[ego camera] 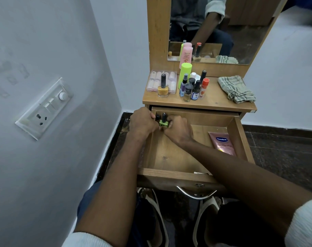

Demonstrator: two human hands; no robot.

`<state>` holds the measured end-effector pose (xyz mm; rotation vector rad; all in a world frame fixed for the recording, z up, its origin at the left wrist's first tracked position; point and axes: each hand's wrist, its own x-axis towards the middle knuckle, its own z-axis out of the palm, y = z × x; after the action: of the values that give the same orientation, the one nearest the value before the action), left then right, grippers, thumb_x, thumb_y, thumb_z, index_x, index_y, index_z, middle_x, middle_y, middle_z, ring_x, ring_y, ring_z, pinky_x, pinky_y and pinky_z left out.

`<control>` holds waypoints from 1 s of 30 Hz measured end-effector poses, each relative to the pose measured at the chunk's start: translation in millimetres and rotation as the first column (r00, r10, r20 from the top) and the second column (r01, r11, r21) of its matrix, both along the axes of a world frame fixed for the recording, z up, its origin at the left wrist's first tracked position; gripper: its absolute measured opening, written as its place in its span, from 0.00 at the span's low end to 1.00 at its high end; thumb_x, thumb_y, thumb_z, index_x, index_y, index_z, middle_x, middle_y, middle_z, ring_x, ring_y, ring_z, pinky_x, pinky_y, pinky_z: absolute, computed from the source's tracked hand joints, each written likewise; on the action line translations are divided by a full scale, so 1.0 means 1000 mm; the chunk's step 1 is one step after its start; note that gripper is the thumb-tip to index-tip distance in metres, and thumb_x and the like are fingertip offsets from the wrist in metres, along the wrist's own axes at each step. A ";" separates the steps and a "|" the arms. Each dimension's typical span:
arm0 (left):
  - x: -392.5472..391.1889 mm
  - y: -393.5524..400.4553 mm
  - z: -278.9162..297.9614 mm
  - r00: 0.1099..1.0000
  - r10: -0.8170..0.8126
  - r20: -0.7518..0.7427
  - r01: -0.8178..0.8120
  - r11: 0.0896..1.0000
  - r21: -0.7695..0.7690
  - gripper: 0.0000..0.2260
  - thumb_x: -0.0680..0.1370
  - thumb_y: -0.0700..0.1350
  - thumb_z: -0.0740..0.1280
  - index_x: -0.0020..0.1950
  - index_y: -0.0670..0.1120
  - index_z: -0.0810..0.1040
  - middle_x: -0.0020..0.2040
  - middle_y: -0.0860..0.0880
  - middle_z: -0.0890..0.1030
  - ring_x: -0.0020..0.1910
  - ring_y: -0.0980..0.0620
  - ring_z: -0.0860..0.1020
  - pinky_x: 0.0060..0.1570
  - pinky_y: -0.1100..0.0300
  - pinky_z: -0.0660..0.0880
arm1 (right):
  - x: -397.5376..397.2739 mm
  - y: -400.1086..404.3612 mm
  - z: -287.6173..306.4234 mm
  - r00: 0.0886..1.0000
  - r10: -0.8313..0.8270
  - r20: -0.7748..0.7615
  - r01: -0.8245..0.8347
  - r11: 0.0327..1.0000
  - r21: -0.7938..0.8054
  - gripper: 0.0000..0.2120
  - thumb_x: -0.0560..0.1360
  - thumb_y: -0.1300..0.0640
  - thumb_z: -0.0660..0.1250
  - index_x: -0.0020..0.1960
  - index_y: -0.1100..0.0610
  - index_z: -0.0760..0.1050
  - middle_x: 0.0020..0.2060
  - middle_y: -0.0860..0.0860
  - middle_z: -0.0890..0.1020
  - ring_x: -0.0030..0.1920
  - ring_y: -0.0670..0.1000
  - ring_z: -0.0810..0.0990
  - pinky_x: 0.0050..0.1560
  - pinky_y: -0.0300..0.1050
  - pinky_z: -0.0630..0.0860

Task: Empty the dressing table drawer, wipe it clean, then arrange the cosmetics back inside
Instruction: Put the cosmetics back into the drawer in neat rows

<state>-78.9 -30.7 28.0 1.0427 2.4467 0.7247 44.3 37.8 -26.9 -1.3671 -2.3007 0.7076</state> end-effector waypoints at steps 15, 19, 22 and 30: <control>-0.006 0.001 -0.005 0.999 0.005 0.051 -0.006 1.000 0.005 0.10 0.71 0.45 0.82 0.43 0.51 0.82 0.43 0.54 0.81 0.47 0.52 0.80 0.44 0.57 0.73 | 0.004 -0.002 0.006 0.998 -0.045 0.037 0.043 0.997 0.065 0.08 0.77 0.58 0.75 0.56 0.53 0.85 0.46 0.51 0.85 0.49 0.52 0.83 0.42 0.46 0.78; -0.006 0.002 -0.006 0.999 0.009 0.036 -0.010 1.000 0.009 0.09 0.71 0.44 0.82 0.42 0.51 0.83 0.43 0.54 0.82 0.42 0.55 0.78 0.41 0.59 0.71 | 0.004 0.000 0.009 0.997 -0.078 0.009 0.077 0.995 0.057 0.07 0.76 0.59 0.76 0.54 0.54 0.84 0.47 0.51 0.85 0.48 0.52 0.83 0.45 0.50 0.83; -0.006 0.002 -0.007 0.999 0.008 0.033 -0.008 1.000 0.020 0.09 0.71 0.44 0.83 0.43 0.51 0.84 0.43 0.54 0.82 0.42 0.56 0.78 0.42 0.57 0.74 | 0.005 0.001 0.009 0.995 -0.097 -0.011 0.098 0.994 0.049 0.06 0.76 0.58 0.77 0.51 0.54 0.82 0.45 0.50 0.83 0.47 0.50 0.81 0.42 0.46 0.79; -0.003 -0.001 0.002 0.999 -0.037 -0.004 0.037 0.995 0.090 0.10 0.73 0.47 0.81 0.39 0.55 0.81 0.40 0.59 0.80 0.47 0.53 0.82 0.50 0.53 0.81 | 0.007 0.005 0.010 0.994 -0.101 -0.034 0.101 0.995 0.011 0.10 0.73 0.58 0.79 0.43 0.49 0.78 0.40 0.47 0.82 0.44 0.49 0.82 0.42 0.50 0.82</control>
<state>-81.6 -32.0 29.5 1.1197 2.4100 0.8286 51.5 42.3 -17.3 -1.4438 -2.1898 0.6774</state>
